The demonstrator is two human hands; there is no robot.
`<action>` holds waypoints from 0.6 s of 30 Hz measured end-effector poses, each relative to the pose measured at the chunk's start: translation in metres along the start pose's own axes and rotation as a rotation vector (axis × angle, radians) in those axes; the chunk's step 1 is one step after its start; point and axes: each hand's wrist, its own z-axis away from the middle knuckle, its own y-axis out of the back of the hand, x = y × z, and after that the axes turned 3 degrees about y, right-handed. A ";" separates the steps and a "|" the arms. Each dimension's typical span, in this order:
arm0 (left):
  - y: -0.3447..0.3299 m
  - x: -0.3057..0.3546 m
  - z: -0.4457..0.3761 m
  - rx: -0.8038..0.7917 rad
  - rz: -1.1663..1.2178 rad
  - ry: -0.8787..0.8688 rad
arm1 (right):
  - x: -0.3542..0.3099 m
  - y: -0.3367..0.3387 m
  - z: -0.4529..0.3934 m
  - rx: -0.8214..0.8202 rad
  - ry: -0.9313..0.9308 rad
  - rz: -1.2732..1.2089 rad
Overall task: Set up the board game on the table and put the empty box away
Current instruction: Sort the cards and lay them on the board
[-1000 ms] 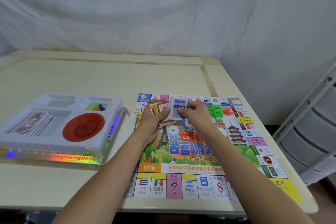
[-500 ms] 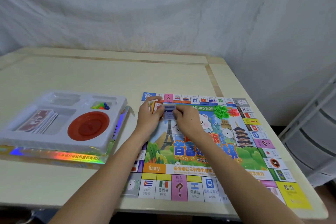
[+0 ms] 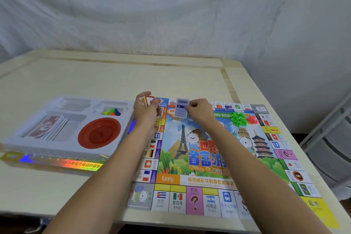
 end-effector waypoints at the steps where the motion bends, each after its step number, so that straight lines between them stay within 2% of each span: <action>1: -0.002 0.001 -0.004 0.010 0.014 0.015 | -0.005 -0.004 -0.009 -0.032 -0.016 0.019; 6: -0.014 -0.002 -0.004 0.020 0.043 0.073 | -0.018 -0.024 -0.028 -0.152 -0.040 0.260; 12: -0.015 -0.002 -0.007 -0.026 0.103 0.111 | -0.011 -0.040 -0.026 -0.145 -0.001 0.450; 18: -0.010 0.016 -0.001 -0.203 0.405 0.419 | -0.008 -0.038 -0.019 -0.042 0.097 0.316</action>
